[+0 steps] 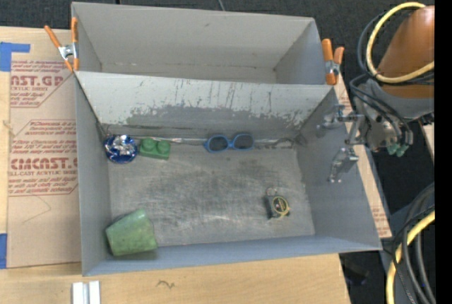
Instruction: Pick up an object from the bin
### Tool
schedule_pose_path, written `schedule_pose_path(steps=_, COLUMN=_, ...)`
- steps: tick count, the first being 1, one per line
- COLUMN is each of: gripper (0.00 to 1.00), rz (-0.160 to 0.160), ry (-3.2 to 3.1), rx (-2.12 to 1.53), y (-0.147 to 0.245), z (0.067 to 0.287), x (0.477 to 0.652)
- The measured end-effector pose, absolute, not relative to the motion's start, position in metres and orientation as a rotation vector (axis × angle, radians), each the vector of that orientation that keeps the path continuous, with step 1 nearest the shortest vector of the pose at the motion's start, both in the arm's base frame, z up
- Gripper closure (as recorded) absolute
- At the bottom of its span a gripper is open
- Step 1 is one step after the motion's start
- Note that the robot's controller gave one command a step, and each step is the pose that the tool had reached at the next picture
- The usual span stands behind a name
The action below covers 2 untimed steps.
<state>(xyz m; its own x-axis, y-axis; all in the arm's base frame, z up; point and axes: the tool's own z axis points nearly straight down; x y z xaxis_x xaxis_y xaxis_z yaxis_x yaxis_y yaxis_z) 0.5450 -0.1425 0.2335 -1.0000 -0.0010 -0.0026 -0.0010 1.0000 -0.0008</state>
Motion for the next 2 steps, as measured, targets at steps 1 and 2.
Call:
schedule_pose_path(steps=1, gripper=0.00, rz=0.005, ry=3.117, rx=-0.411, y=-0.0838, z=0.0733, x=0.5250)
schedule_pose_path(steps=2, gripper=1.00, rz=0.002, ry=3.114, rx=-0.408, y=-0.0846, z=0.0776, x=0.5266)
